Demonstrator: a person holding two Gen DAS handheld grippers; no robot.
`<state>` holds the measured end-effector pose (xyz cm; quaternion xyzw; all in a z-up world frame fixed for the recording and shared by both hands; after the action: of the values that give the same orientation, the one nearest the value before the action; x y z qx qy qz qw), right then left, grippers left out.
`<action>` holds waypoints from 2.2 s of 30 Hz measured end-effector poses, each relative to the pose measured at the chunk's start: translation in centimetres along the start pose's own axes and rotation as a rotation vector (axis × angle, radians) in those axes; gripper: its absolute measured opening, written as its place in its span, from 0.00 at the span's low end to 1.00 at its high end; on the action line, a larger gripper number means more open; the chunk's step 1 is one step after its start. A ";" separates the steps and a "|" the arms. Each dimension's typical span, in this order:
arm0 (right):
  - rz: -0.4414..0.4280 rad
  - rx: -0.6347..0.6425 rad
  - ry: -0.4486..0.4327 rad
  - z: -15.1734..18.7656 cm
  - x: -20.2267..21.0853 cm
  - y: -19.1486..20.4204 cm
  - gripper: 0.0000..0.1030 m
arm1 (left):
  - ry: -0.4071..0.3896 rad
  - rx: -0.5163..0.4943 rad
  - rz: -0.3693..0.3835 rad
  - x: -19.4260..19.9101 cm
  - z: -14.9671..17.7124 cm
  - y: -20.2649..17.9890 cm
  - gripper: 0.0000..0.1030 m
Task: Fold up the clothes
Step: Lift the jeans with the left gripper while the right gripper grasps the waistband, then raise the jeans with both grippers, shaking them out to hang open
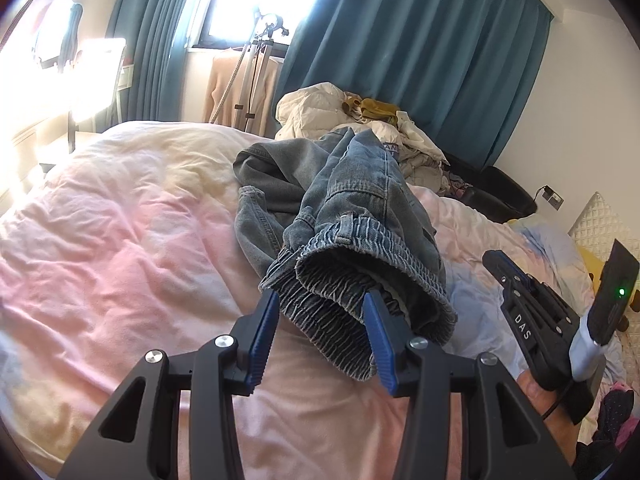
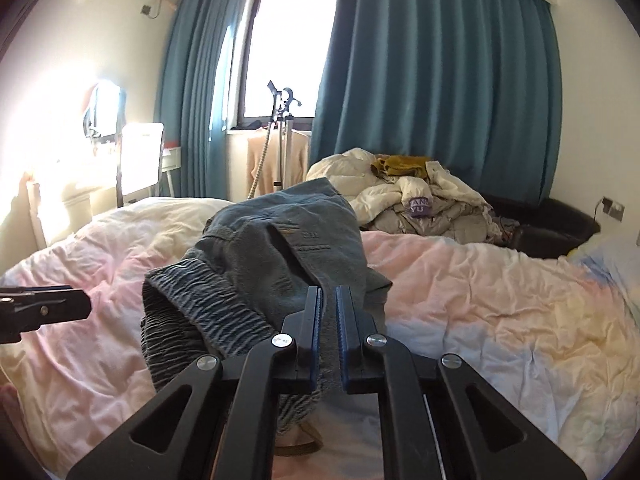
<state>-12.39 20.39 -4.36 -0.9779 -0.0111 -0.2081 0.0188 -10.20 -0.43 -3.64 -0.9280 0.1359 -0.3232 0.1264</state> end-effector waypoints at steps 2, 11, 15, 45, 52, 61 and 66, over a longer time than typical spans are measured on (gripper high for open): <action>0.001 -0.086 0.037 0.3 -0.7 -2.2 0.06 | 0.003 -0.007 -0.003 0.0 0.1 -0.3 0.44; -0.159 0.073 -0.017 0.7 1.2 3.2 0.17 | 0.014 -0.031 -0.035 -0.1 0.5 -0.4 0.44; -0.184 0.218 -0.050 1.8 2.0 7.2 0.63 | 0.019 0.008 -0.037 0.1 0.3 0.3 0.44; -0.015 -0.725 0.338 8.7 -7.1 -13.0 0.07 | 0.055 0.039 0.012 -2.8 1.8 -0.3 0.45; -0.032 -0.871 0.394 11.3 -7.7 -14.9 0.11 | 0.072 0.026 0.022 -3.7 2.4 -0.8 0.45; -0.025 -0.994 0.277 10.7 -0.6 -16.5 0.33 | 0.069 0.148 0.107 -4.4 1.3 0.0 0.45; -0.014 -0.969 0.123 7.8 0.6 -17.9 0.81 | 0.069 0.203 0.144 -5.3 -0.5 0.4 0.45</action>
<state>-9.17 38.57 -10.64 -0.8600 0.0817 -0.2468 -0.4392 -14.56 0.90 -6.43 -0.8866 0.1730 -0.3569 0.2378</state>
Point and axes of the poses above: each gripper's, at about its wrist camera, not at the fingertips, and x roughly against the way its jaws point, y to its left, z to its underside, the point moved 4 cm from there along -x, roughly the way its jaws point, and after that the axes turned 3 degrees about z, right-handed, at the moved point
